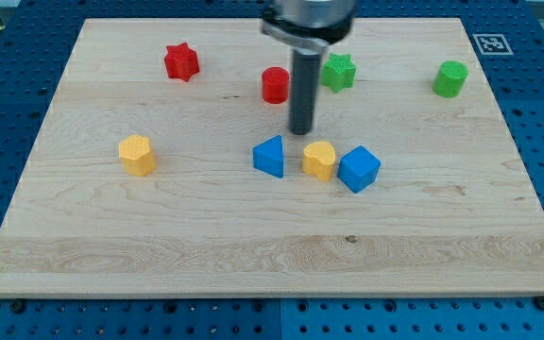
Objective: Move the yellow hexagon down to the yellow heart
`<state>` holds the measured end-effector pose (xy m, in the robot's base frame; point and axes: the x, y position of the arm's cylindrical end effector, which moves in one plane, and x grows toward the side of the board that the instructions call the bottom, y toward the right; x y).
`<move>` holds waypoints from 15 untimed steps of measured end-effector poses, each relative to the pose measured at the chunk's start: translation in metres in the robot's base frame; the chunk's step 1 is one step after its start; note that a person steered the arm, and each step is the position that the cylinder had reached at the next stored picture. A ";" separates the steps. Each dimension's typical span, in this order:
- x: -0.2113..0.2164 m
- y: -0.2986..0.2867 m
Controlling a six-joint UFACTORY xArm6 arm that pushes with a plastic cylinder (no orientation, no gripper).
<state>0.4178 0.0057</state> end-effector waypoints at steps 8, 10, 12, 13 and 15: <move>0.063 -0.143; 0.103 -0.164; 0.104 -0.031; 0.106 -0.006; 0.114 -0.013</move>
<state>0.5319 -0.0068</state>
